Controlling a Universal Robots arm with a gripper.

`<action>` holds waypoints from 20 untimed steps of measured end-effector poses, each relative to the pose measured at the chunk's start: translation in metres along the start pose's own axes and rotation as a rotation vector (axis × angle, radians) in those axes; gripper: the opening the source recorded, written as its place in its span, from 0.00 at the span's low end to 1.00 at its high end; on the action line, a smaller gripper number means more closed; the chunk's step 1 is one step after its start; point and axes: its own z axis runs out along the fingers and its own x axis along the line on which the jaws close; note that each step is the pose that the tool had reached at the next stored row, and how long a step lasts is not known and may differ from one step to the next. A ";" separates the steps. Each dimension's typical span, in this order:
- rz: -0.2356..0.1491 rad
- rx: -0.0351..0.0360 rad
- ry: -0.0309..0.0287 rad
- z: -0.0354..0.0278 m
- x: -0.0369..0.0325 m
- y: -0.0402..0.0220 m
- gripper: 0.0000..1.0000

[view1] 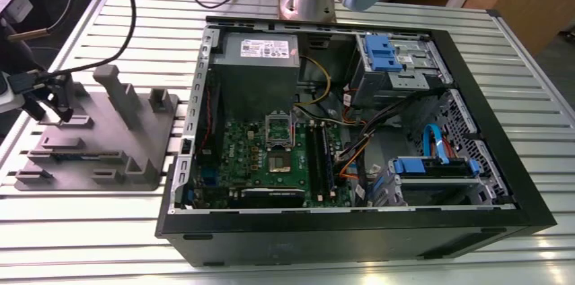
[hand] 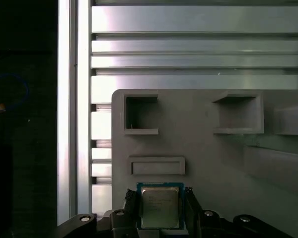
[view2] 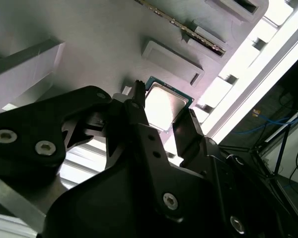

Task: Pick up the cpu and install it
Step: 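Pick up the cpu and move it towards the insertion slot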

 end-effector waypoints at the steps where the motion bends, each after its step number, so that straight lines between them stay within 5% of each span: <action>1: 0.000 0.0000 0.0000 -0.0015 0.0000 0.0001 0.47; 20: 0.000 -0.0003 -0.0001 -0.0479 -0.0007 0.0020 0.47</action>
